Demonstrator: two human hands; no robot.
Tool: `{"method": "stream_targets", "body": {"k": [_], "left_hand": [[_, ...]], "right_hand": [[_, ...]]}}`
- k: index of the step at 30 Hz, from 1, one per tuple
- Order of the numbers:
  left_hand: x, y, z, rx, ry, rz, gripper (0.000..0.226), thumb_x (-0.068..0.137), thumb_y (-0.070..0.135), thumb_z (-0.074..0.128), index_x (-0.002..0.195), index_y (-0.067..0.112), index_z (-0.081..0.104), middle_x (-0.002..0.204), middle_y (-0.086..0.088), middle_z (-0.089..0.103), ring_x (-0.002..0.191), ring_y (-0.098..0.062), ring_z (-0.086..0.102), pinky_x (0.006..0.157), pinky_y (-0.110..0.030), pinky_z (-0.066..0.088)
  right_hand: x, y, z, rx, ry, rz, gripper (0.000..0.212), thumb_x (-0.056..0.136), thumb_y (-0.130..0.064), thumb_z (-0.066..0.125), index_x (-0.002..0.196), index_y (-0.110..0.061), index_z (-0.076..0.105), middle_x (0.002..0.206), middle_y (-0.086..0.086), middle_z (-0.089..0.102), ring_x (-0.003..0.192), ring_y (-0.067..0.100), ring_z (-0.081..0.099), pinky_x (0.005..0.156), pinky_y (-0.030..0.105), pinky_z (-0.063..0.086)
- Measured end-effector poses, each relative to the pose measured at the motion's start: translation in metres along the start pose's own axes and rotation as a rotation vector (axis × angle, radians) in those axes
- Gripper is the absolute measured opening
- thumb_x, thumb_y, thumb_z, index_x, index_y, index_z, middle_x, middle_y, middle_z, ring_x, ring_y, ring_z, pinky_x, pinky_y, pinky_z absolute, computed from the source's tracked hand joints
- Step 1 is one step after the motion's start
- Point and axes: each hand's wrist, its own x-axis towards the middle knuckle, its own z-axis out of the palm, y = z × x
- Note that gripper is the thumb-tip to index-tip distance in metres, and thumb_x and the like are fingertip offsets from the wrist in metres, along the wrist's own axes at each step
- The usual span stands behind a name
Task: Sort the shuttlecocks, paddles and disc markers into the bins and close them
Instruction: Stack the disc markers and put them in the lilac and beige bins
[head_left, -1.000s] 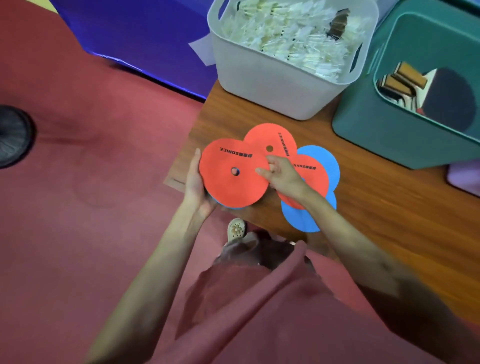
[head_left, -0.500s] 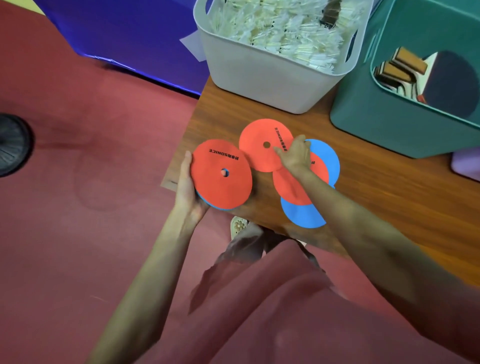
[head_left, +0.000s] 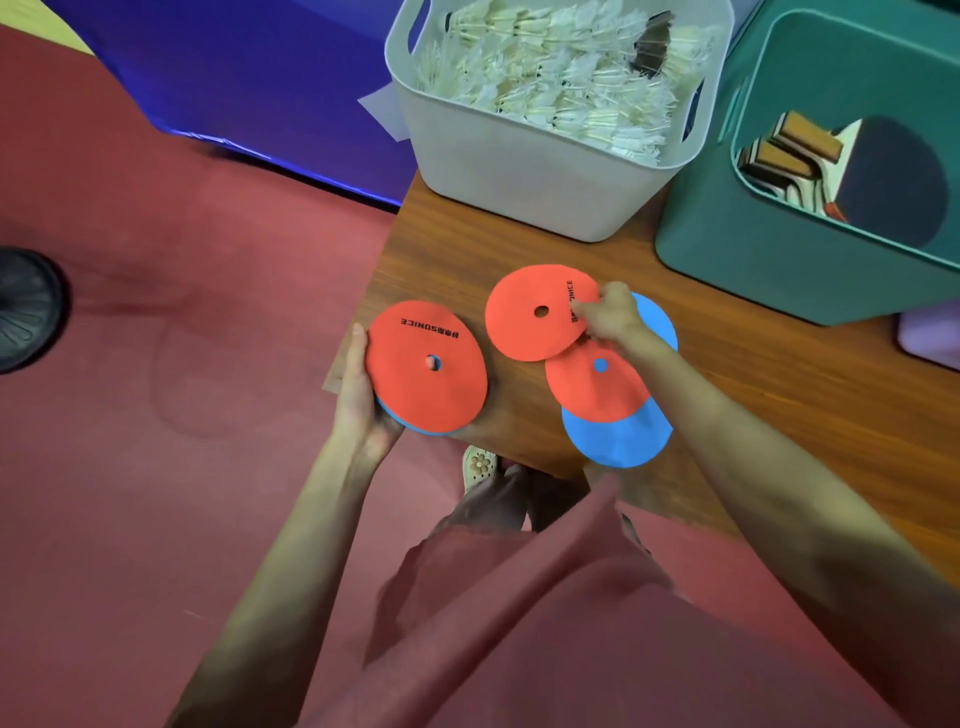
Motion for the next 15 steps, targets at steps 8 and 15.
{"method": "stream_targets", "body": {"k": [8,15], "left_hand": [[0.006,0.003,0.014,0.033,-0.01,-0.01,0.05,0.096,0.059,0.036,0.108,0.021,0.067,0.108,-0.004,0.072,0.098,-0.02,0.069,0.085,-0.04,0.051],[0.016,-0.007,0.039,0.041,-0.062,-0.057,0.047,0.097,0.054,0.036,0.111,0.02,0.065,0.106,-0.006,0.073,0.097,-0.023,0.068,0.079,-0.038,0.052]], "right_hand": [[-0.07,-0.012,-0.022,0.72,-0.287,-0.225,0.013,0.097,-0.01,0.05,0.099,-0.02,0.058,0.056,-0.011,0.051,0.039,0.002,0.031,0.036,0.014,0.023],[-0.082,0.005,0.024,0.614,-0.427,-0.222,0.02,0.096,-0.008,0.052,0.115,-0.005,0.054,0.07,-0.008,0.061,0.045,-0.001,0.045,0.038,0.013,0.027]]}}
